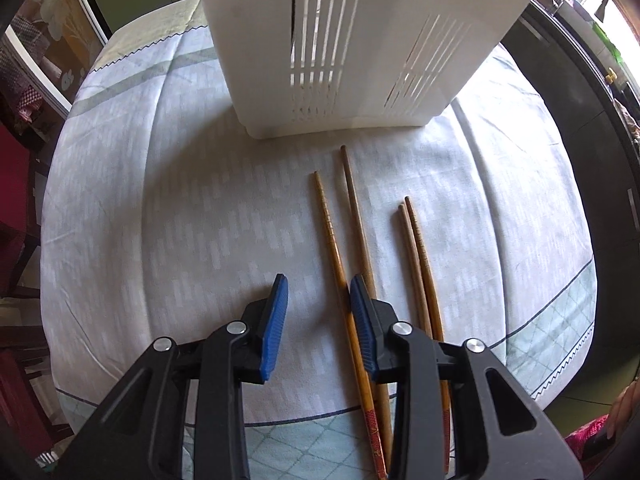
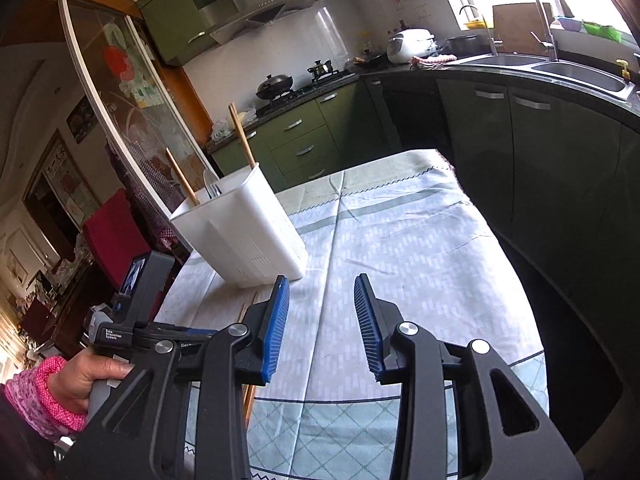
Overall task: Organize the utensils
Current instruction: 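Move both tools back down to the chopsticks on the table, then grasp a red-tipped chopstick with the left tool while the right tool grasps another chopstick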
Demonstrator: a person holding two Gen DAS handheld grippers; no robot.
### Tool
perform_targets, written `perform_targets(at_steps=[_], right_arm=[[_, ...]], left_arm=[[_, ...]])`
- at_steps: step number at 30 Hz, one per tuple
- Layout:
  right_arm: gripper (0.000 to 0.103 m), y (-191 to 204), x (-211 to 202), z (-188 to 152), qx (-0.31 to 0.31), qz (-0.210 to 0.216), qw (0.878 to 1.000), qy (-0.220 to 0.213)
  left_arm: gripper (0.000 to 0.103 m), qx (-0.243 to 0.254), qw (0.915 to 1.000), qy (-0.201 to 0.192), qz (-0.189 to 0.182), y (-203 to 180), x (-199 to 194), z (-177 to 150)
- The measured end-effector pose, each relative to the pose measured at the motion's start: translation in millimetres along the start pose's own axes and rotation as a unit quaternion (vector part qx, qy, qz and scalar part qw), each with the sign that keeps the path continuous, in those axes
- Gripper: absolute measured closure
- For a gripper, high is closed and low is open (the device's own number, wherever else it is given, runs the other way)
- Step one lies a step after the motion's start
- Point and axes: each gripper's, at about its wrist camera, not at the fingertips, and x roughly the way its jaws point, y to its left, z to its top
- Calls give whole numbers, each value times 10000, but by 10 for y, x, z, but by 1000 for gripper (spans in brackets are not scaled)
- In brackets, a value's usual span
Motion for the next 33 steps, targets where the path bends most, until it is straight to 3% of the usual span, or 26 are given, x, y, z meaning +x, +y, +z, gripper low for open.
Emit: perform_targets(at_steps=[1,3,7,11,18,30,33], right_arm=[[67,70,85,-8,-86,13,9999,146],[63,207,288,-80,-301,123,9981,532],[62,483,745,-221,-643,292,9898,1237],[62,669,1156,-351,-932,73,9814,1679],[62,834,1430,-514,-1216,-270,9748,1850],[62,1006,1645,-585,-1582,-800,9654,1913],[62,935,1605,-523,-1444,-875,9684,1837]], left_arm=[[77,61,10000,-10,63,-18,8,-7],[92,167,9998,-36,126,-79,24,21],[96,314,9992,-83,215,-22,16,49],[96,253,9991,-107,318,192,-17,65],[94,170,9993,-180,272,465,-63,-29],[94,260,9990,-328,132,405,-73,-86],[94,262,9990,-346,94,431,-67,-81]])
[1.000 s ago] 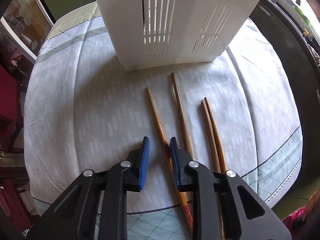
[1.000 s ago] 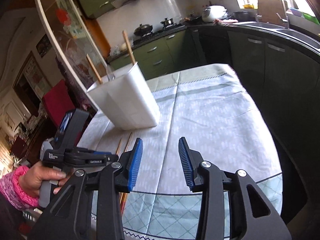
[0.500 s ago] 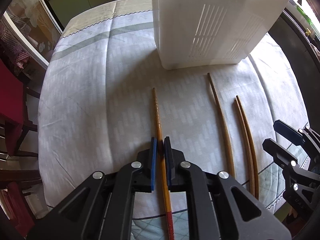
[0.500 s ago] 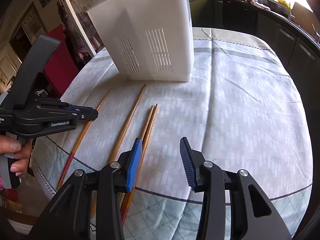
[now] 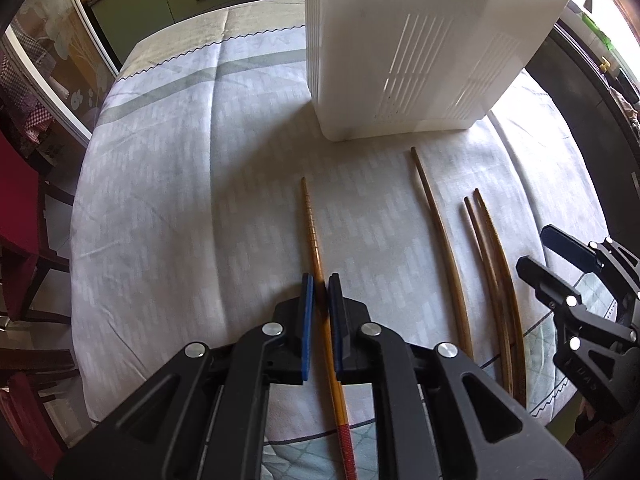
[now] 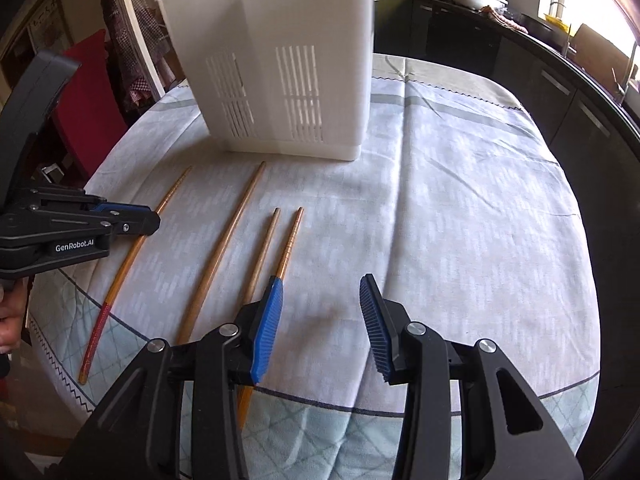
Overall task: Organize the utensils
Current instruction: 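Grasp a red-tipped chopstick with the left tool while the right tool grasps another chopstick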
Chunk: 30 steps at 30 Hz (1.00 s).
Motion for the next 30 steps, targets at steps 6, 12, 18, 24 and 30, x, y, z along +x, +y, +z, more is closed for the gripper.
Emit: perform_targets(at_steps=[6,12,18,24,30], right_arm=[[63,157,104,24,-151,105,9998,100],[81,357,212,67,-337,-127,9993,133],[83,288,230,64,-270,-85,9994,201],[83,387,318,174,-350,-47,9991,252],[88,415,373,242,-287,-75,9993,218]], left_arm=[[94,-3,10000,-13,-11,39,17,0],[94,-3,10000,-9,-15,39,18,-3],[94,23,10000,-24,-9,42,17,-8],[87,-19,10000,71,-25,18,23,19],[80,-57,9998,190,-18,-13,29,61]])
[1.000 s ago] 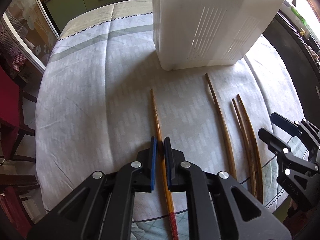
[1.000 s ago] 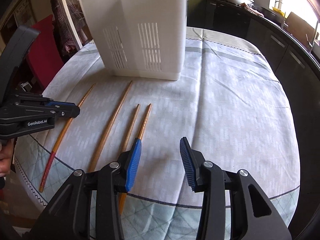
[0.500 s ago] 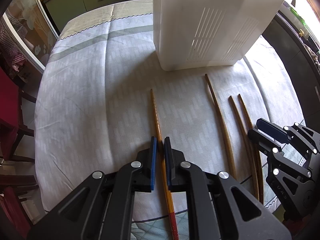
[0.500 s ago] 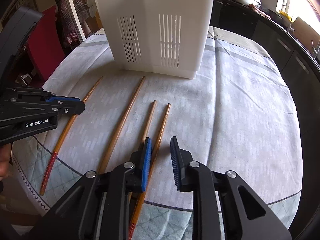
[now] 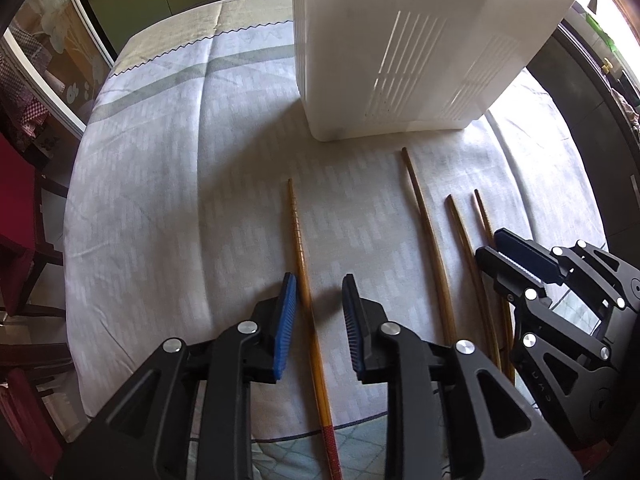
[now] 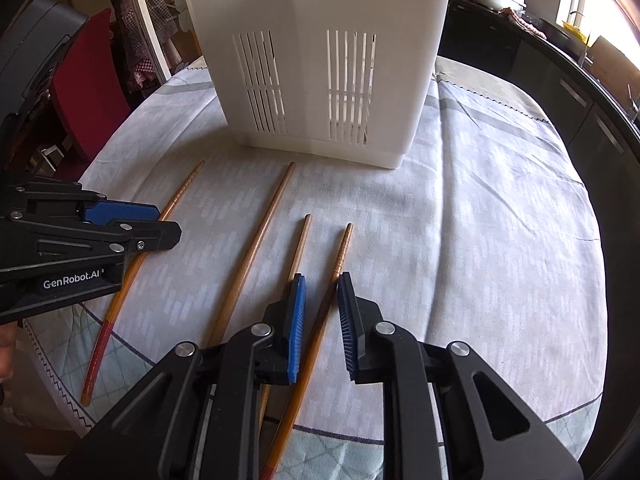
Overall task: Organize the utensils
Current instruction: 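Grasp a red-tipped chopstick with the left tool while the right tool grasps another chopstick, then lift the chopstick upright with the left tool while the right tool lifts its chopstick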
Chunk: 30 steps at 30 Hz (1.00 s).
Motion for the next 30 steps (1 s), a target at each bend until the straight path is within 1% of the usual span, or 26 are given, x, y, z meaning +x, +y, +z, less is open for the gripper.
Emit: perform_targets(at_steps=[2,3,5,7,9,12,17,19,23,26,30], right_arm=[[94,-28,1,-7,63,8,10000,-28],[94,-65,-19,-17,93,27,9999,-30],[96,-94,-17,7,111,65,9999,-18],[97,-125,-9,31,151,140,9998,11],[97,-169,-29,57,242,291,9993,-2],[97,-234,-184,95,348,408,9983,-216],[97,-409,-592,154,541,608,9938,-758],[97,-490,-789,165,636,674,9902,-1042],[97,-604,-1206,148,759,780,9811,-1600],[97,-637,-1460,75,756,805,9757,-1892],[97,-619,-1706,-106,746,831,9712,-2102]], left_arm=[[82,7,10000,-10,24,1,-3,-4],[89,13,10000,-25,84,7,-2,-5],[96,-36,10000,-43,55,46,-4,-8],[97,-183,9998,0,-62,110,-2,5],[97,-253,9996,-5,-101,161,-4,7],[97,-357,9992,-66,-193,253,-58,1],[97,-338,9975,-578,-245,331,-435,-2],[97,-319,9954,-846,-315,336,-639,-11],[97,-176,9896,-1401,-259,252,-1044,-66],[97,-92,9851,-1699,-248,189,-1283,-122],[97,7,9801,-1972,-237,142,-1500,-232]])
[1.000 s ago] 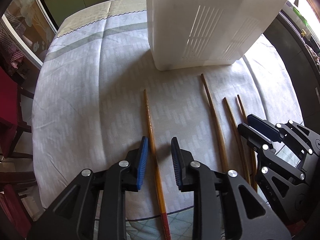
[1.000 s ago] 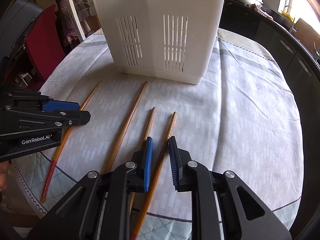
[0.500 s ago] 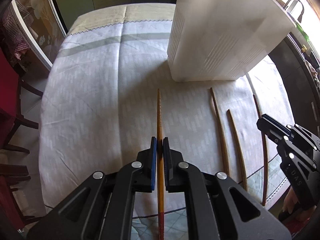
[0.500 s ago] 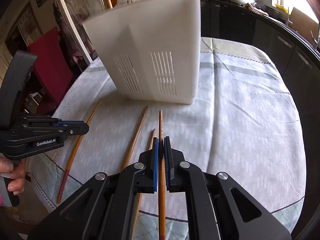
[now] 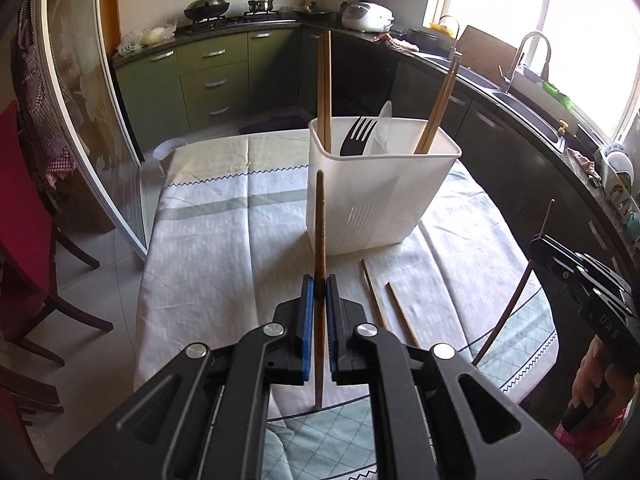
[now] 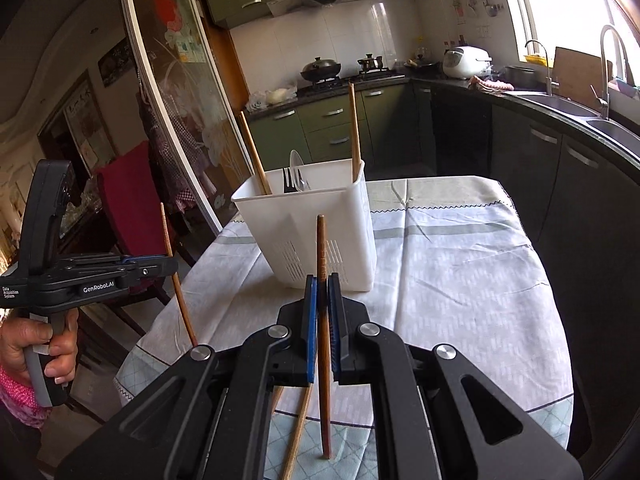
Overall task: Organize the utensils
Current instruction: 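Lift the chopstick upright with the left tool while the right tool lifts its chopstick, then lower the left tool's chopstick into the caddy while the right tool drops its chopstick in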
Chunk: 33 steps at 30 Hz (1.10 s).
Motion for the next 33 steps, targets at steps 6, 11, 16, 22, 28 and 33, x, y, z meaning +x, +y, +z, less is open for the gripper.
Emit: perform_targets(at_steps=[6,11,16,22,28,33], right_arm=[[97,11,-254,-103,35,61,9998,-178],[97,17,-336,-124,31,44,9996,-286],[97,48,-347,-138,-31,16,9995,-303],[97,49,-327,-123,-40,27,9995,-313],[97,110,-350,-1,-116,96,9990,-409],[97,110,-401,194,-71,202,9980,-594]], left_arm=[[97,150,9996,-228,17,-89,-227,-86],[97,204,9995,-218,33,-108,-253,-150],[97,203,9996,-202,30,-100,-256,-154],[97,193,9995,-231,-3,-95,-272,-137],[97,183,9992,-334,-72,-99,-352,-76],[97,185,9987,-444,-196,-122,-468,41]])
